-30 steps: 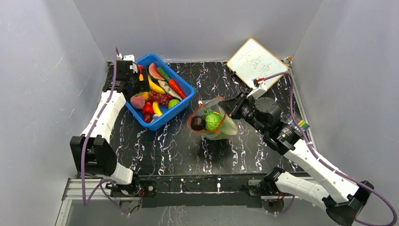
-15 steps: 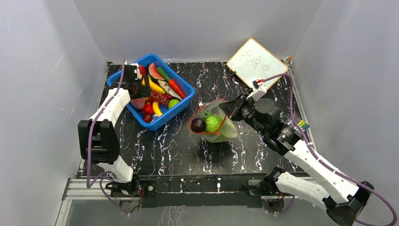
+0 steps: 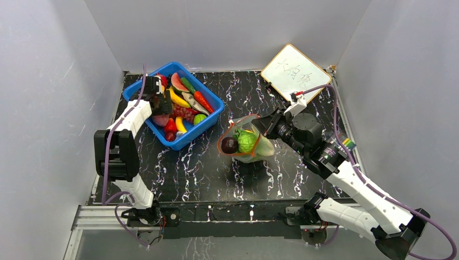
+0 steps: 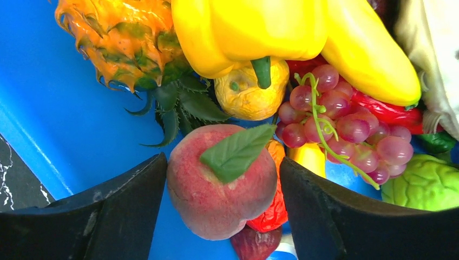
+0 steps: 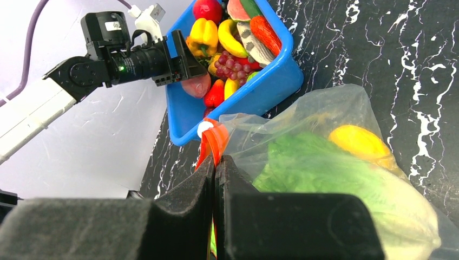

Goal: Place the food in the zip-top bag and seal the zipper
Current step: Pick up the fake fruit from the bin.

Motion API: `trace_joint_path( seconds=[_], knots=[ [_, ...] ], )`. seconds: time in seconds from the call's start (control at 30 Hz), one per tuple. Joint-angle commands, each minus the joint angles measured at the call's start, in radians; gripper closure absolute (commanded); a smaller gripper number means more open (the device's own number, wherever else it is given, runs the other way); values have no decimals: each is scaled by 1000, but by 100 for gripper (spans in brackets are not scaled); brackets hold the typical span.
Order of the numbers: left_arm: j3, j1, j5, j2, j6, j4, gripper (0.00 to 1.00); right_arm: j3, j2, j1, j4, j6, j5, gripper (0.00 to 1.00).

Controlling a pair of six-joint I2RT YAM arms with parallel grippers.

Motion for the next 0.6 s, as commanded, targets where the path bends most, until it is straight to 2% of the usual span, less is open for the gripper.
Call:
trace_joint_path(
  seconds=[0.0,0.17,0.3,0.57],
  knots=[
    [8,5,21,-20,0,-16,32,57,-21,1,61,1,5,100],
    [34,5,36,-7,-15,-57,42,75,-19,1,43,-8,12,100],
    [34,4,78,-56,-28,-66,52,68,-25,1,42,-5,12,100],
    [4,4,156,-199,-64,-102,59,42,-28,1,47,1,13,100]
  ],
)
